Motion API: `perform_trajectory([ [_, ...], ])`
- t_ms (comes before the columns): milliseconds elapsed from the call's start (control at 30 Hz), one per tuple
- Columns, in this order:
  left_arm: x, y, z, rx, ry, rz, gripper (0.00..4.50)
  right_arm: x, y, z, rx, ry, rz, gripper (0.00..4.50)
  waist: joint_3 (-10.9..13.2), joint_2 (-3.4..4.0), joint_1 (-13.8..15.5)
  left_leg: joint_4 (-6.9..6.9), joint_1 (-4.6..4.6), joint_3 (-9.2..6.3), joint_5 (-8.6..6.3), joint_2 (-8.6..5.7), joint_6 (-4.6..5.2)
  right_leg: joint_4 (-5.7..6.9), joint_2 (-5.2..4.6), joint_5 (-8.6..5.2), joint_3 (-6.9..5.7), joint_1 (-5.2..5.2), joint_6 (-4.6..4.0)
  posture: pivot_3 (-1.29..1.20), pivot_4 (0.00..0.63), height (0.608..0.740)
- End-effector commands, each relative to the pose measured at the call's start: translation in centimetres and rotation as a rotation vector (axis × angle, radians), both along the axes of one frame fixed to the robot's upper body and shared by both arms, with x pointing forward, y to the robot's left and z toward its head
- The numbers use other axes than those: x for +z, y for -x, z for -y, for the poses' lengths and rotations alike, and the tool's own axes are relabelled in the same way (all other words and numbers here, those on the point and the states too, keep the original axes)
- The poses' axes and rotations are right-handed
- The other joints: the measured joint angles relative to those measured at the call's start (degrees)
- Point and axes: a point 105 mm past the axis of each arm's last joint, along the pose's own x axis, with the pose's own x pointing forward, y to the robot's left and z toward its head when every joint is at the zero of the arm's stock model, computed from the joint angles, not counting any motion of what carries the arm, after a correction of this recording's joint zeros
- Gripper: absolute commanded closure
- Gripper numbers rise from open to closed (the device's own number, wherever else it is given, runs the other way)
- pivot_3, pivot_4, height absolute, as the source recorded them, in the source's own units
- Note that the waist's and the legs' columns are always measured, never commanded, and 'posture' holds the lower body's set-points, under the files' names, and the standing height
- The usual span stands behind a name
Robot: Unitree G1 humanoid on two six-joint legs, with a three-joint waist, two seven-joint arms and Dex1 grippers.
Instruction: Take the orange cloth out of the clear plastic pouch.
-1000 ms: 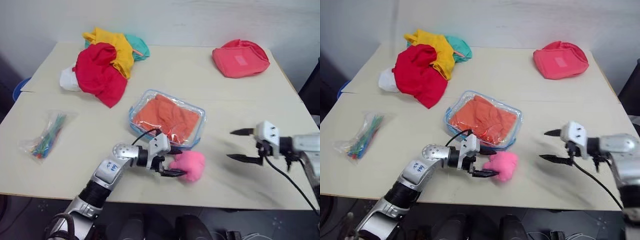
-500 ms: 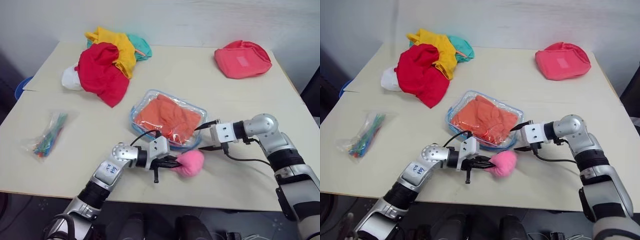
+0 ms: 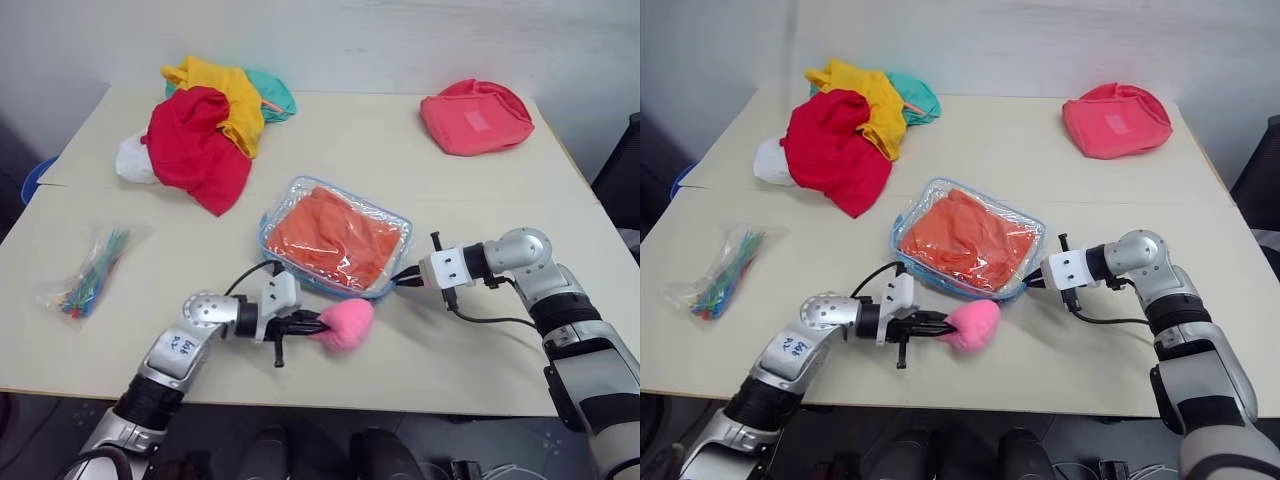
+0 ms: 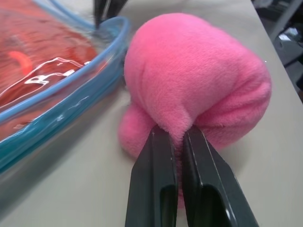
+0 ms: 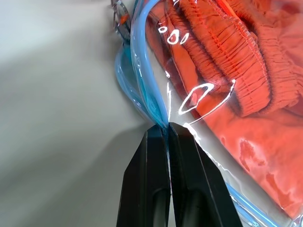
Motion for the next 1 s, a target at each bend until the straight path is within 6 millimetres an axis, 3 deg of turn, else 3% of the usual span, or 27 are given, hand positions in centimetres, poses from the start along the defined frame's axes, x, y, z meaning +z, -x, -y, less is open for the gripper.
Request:
perform_trajectory([
  [33, 1.3, -2.0, -3.6, 0.205, 0.056, 0.005, 4.50, 0.7, 0.6, 1.3, 0.012, 0.005, 0.020, 4.46, 0.00, 0.00, 0.00, 0.00, 0.00, 0.00, 0.00, 0.00, 0.00, 0.09, 0.00, 0.00, 0.00, -0.01, 0.00, 0.00, 0.150, 0.740],
  [267, 2.9, -6.2, -11.4, 0.633, 0.169, 0.013, 4.50, 0.8, 2.3, 3.8, 0.032, 0.040, -0.002, 4.46, 0.01, 0.01, 0.20, 0.00, -0.01, -0.04, -0.01, -0.02, 0.01, 0.13, -0.07, 0.00, -0.04, 0.01, 0.00, 0.00, 0.150, 0.740],
  [400, 3.5, -8.6, -14.6, 0.859, 0.252, 0.022, 4.50, 1.2, 2.9, 4.4, 0.047, 0.032, 0.003, 4.46, 0.02, 0.01, 0.05, 0.01, -0.01, -0.06, 0.00, -0.02, 0.01, 0.13, -0.06, 0.00, -0.09, 0.00, 0.00, 0.00, 0.150, 0.740],
  [533, 3.7, -9.8, -15.3, 0.964, 0.345, 0.004, 4.50, 1.5, 3.5, 4.7, 0.071, 0.010, 0.001, 4.46, 0.02, 0.01, 0.06, 0.01, -0.02, -0.04, 0.00, -0.01, 0.00, 0.17, -0.06, 0.00, -0.17, 0.00, 0.01, 0.00, 0.150, 0.740],
  [800, 3.9, -9.1, -13.7, 0.871, 0.371, -0.008, 4.50, 1.8, 3.6, 4.5, 0.034, -0.098, -0.007, 4.46, 0.02, 0.00, 0.09, 0.02, -0.02, -0.02, -0.01, -0.01, 0.00, 0.18, -0.06, 0.00, -0.18, 0.00, 0.01, 0.00, 0.150, 0.740],
  [900, 4.1, -8.5, -15.0, 0.890, 0.313, 0.038, 3.69, 2.0, 4.2, 4.7, -0.039, -0.179, -0.117, 3.79, 0.02, 0.00, 0.08, 0.00, -0.03, -0.03, -0.01, 0.00, -0.01, 0.17, -0.06, 0.00, -0.18, 0.00, 0.00, 0.00, 0.150, 0.740],
  [1000, 5.1, -7.4, -15.9, 0.804, 0.209, 0.157, 2.76, 2.6, 5.1, 5.6, -0.100, -0.253, -0.146, 2.79, 0.02, 0.01, 0.11, -0.01, -0.04, -0.03, -0.02, 0.03, -0.03, 0.16, -0.04, 0.00, -0.17, -0.02, 0.00, 0.00, 0.150, 0.740],
])
